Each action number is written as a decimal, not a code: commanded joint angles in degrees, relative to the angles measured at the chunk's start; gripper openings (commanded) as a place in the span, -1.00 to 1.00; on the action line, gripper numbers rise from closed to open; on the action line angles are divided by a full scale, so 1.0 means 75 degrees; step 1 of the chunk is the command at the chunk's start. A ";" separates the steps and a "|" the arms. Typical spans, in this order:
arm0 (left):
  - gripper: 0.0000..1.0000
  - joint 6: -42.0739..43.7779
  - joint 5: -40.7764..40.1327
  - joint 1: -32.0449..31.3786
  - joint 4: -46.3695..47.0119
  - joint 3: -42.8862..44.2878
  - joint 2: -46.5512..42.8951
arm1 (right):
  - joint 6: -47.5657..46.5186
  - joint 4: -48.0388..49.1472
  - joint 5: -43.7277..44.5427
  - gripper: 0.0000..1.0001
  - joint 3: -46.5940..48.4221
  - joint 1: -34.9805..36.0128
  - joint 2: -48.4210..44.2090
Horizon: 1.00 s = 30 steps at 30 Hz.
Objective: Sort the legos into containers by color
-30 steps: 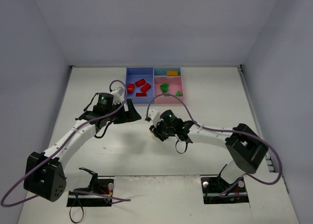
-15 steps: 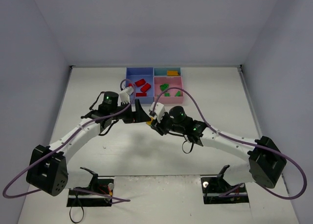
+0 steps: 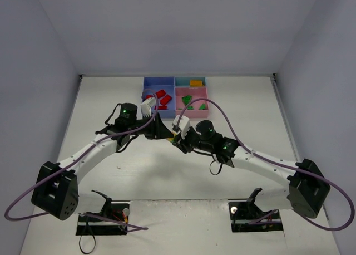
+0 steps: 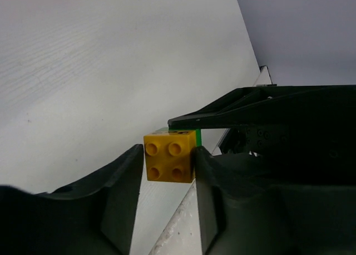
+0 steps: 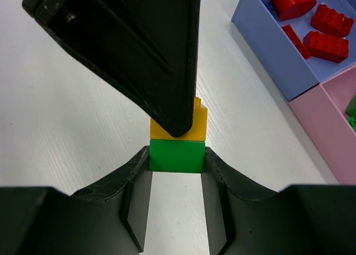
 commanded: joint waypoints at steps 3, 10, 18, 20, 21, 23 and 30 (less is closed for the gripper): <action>-0.53 -0.0451 0.0524 0.0013 0.1597 -0.0066 -0.0069 | 0.0007 0.0565 -0.0203 -0.97 -0.0105 0.0004 -0.0447; -0.84 -0.0663 0.1158 0.0025 0.1997 -0.0020 -0.0010 | 0.0008 0.0777 -0.0109 -0.97 -0.0573 -0.0102 -0.0728; -0.92 -0.0547 0.1720 0.0271 0.1600 0.0320 0.0037 | -0.0051 0.0683 -0.0027 -0.96 -0.1102 -0.0418 -0.1431; -0.92 -0.0395 0.1744 0.0330 0.1459 0.0449 0.0060 | -0.0063 0.0625 0.0008 -0.96 -0.1230 -0.0488 -0.1618; -0.92 -0.0324 0.1732 0.0353 0.1284 0.0484 0.0072 | -0.0063 0.0555 0.0043 -0.95 -0.1254 -0.0512 -0.1677; -0.93 -0.0114 0.1651 0.0412 0.1084 0.0601 0.0049 | -0.0040 0.0496 0.0218 -0.96 -0.1278 -0.0605 -0.1794; -0.92 0.1223 -0.0887 0.0447 -0.1047 0.0918 -0.0384 | 0.0803 0.0602 0.0814 -0.99 -0.0158 -0.1834 -0.0848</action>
